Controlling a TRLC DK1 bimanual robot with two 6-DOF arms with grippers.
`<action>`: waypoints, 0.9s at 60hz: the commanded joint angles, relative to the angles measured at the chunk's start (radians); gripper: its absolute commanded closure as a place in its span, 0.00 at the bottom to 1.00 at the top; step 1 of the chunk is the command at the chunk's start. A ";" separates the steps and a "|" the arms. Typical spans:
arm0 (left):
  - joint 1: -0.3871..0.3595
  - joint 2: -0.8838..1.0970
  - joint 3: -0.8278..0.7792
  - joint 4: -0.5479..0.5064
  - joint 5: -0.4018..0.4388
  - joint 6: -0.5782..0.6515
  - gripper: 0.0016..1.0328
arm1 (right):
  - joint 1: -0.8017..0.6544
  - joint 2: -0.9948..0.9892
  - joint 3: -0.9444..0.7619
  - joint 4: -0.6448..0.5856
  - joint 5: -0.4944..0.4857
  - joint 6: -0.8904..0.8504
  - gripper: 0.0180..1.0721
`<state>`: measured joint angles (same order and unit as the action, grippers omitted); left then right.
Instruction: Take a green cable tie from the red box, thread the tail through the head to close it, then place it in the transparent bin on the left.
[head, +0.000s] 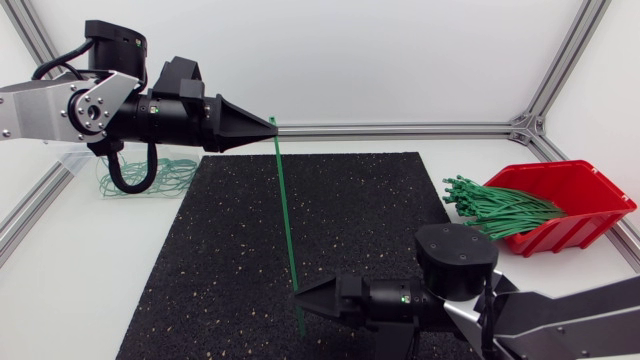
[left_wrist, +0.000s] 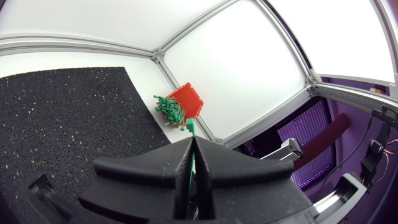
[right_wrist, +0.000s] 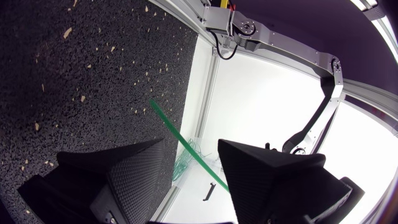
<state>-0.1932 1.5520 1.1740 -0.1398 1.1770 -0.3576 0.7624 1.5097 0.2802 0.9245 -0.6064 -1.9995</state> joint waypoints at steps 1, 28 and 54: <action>-0.006 0.022 0.033 -0.004 0.001 0.020 0.97 | -0.008 0.012 0.005 0.020 -0.012 -0.031 0.39; -0.008 0.028 0.036 -0.006 -0.013 0.020 0.97 | -0.002 -0.016 -0.010 0.020 -0.032 -0.062 0.80; -0.008 0.006 0.000 -0.007 -0.025 0.045 0.97 | 0.129 -0.121 0.065 -0.124 0.212 0.444 0.95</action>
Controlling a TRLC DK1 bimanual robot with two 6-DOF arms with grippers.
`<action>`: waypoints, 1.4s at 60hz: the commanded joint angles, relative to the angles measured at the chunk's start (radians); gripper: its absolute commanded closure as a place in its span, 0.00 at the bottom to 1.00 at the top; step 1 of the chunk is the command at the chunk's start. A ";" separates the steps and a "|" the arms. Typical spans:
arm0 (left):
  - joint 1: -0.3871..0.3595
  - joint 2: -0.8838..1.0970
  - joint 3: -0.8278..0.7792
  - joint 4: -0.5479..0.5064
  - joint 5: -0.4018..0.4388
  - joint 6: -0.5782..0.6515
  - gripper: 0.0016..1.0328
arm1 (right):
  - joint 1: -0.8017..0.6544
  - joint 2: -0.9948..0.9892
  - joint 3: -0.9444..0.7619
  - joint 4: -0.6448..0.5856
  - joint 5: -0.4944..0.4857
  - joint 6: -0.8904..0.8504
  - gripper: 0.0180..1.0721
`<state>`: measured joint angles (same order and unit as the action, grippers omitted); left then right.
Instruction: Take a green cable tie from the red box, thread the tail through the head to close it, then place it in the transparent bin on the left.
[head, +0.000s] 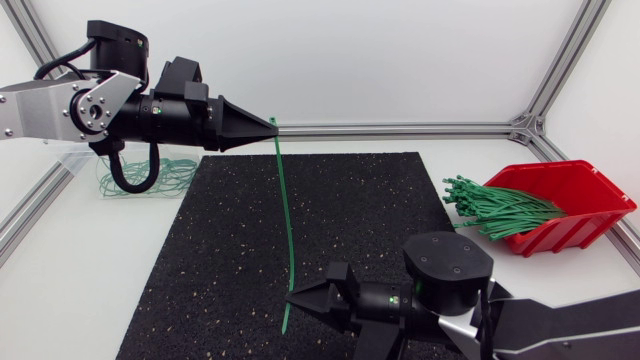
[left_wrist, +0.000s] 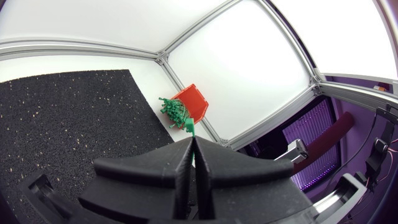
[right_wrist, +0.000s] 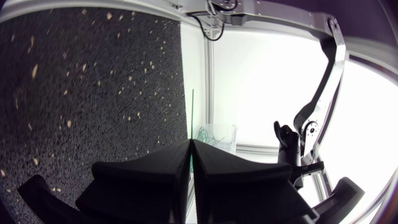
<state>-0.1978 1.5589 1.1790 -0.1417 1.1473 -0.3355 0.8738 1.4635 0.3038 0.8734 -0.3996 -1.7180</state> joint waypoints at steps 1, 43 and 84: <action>-0.003 0.000 -0.005 -0.007 0.005 0.023 0.97 | 0.019 -0.092 0.049 -0.097 0.001 0.195 0.95; -0.078 -0.100 -0.107 -0.007 -0.034 0.067 0.97 | 0.070 -0.258 0.294 -0.677 -0.033 1.206 0.95; -0.098 -0.194 -0.314 0.553 -0.046 -0.138 0.97 | -0.254 -0.177 0.724 -0.913 -0.814 2.730 0.95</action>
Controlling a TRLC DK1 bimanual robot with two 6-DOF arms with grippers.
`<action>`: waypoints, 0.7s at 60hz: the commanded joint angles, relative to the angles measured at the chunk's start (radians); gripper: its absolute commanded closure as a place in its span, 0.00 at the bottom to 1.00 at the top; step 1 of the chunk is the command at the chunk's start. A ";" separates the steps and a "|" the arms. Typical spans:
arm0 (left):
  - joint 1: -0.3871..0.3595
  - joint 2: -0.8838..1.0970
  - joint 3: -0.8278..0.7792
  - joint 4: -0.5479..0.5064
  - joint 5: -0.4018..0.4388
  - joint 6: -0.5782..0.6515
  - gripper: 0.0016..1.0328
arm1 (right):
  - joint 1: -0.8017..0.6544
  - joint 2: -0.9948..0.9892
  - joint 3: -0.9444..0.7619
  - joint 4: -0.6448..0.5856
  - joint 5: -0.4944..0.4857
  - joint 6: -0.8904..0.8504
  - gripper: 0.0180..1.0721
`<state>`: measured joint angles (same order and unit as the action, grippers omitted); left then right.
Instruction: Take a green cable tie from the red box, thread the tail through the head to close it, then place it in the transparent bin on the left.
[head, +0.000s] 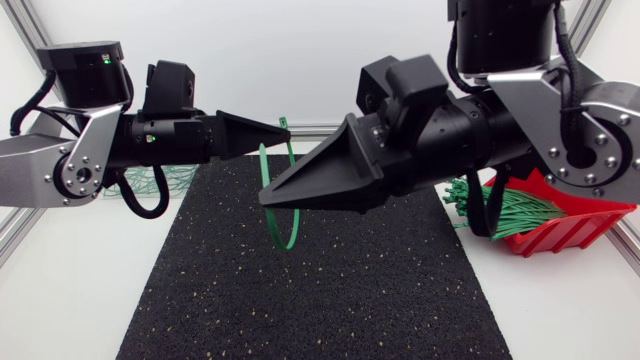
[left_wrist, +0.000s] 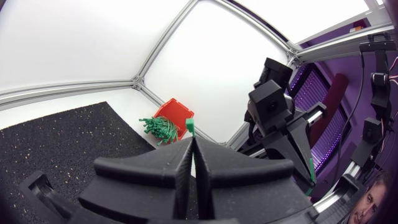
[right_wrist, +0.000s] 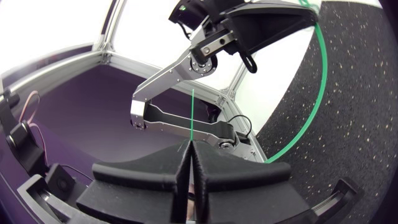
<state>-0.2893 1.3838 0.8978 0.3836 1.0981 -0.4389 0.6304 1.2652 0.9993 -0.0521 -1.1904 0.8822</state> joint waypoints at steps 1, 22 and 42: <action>-0.007 -0.020 -0.040 0.037 0.003 -0.034 0.97 | -0.012 0.036 0.047 -0.018 -0.037 0.179 0.95; -0.044 -0.121 -0.155 0.092 0.013 -0.008 0.97 | -0.047 0.077 0.148 -0.278 -0.057 0.179 0.95; -0.120 -0.243 -0.217 0.089 -0.040 0.016 0.97 | -0.084 0.080 0.157 -0.348 -0.051 0.179 0.95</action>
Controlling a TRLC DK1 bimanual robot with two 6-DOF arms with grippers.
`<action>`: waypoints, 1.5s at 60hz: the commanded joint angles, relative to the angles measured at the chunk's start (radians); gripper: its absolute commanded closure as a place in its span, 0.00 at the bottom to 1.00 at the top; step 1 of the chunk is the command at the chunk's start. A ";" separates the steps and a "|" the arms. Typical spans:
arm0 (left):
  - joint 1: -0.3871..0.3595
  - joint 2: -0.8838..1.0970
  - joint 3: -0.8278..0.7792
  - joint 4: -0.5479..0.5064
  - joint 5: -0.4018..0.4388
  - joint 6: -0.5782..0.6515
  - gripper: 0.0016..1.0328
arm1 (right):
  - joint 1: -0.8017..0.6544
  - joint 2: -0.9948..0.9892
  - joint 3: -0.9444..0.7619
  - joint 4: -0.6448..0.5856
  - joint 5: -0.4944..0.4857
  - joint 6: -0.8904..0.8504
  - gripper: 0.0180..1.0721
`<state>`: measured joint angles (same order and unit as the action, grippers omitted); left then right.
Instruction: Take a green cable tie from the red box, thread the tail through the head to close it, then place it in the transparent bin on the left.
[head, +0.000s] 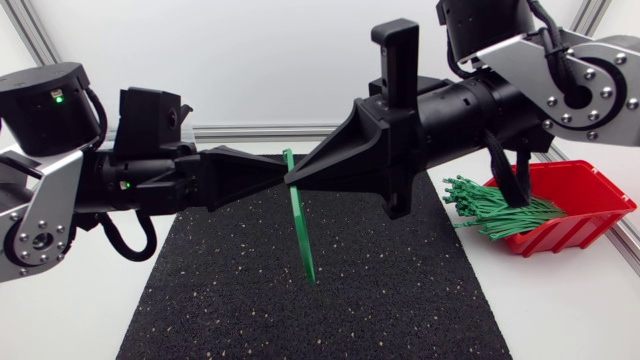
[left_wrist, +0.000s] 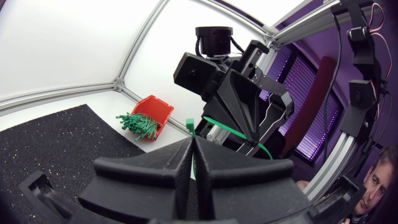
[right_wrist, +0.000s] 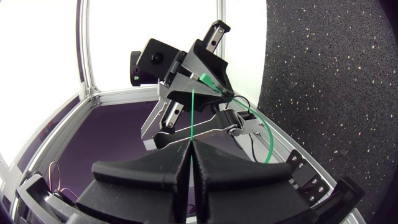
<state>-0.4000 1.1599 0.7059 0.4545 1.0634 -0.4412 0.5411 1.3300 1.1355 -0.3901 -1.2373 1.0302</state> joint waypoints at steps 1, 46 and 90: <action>-0.010 -0.017 -0.025 0.018 -0.005 0.019 0.97 | 0.007 0.018 0.023 -0.010 -0.004 0.031 0.95; -0.002 -0.025 -0.006 0.007 -0.063 0.029 0.97 | -0.001 0.041 -0.016 0.053 -0.007 0.031 0.95; -0.077 -0.097 -0.065 0.006 -0.089 0.025 0.97 | -0.056 0.034 0.001 0.103 -0.010 0.037 0.95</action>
<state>-0.4503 1.0851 0.6666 0.4530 0.9413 -0.4007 0.5117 1.3781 1.1164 -0.3092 -1.2613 1.0367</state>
